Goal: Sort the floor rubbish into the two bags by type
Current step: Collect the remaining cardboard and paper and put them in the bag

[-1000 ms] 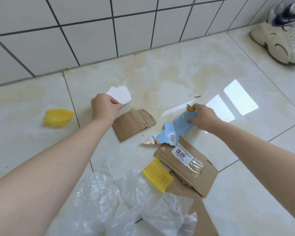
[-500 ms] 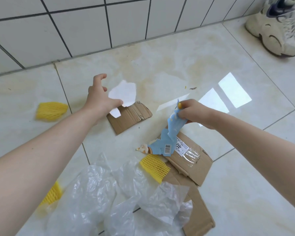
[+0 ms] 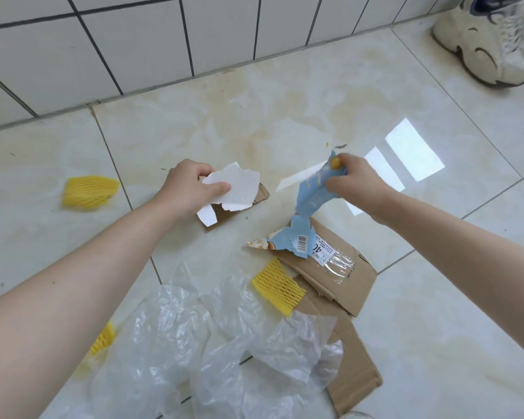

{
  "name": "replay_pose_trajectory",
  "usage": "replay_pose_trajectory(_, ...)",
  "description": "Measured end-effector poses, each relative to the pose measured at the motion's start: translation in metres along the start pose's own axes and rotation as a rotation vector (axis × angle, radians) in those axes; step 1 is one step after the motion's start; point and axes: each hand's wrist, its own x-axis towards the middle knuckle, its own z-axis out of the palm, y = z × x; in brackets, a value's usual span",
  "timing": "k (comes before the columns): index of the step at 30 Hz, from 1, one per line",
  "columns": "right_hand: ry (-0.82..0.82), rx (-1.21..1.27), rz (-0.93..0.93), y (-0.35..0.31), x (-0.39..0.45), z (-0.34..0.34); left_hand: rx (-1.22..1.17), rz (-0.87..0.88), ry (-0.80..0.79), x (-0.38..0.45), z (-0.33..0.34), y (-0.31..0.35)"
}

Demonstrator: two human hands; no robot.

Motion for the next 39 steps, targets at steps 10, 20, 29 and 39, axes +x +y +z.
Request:
replay_pose_trajectory(10, -0.496, -0.673, -0.206, 0.024, -0.03, 0.039, 0.425, 0.043, -0.013, -0.003, 0.021, -0.024)
replay_pose_trajectory(20, -0.299, -0.863, -0.326, 0.024, -0.033, 0.047, 0.346, -0.044, 0.029, -0.02, 0.023, -0.011)
replay_pose_trajectory(29, -0.186, -0.503, -0.132, 0.009, -0.04, 0.024, 0.109, -0.077, 0.081, -0.037, 0.006, -0.008)
replay_pose_trajectory(39, -0.078, -0.114, 0.158, 0.022, -0.06, -0.03, -0.352, -0.213, 0.115, -0.069, 0.018, 0.039)
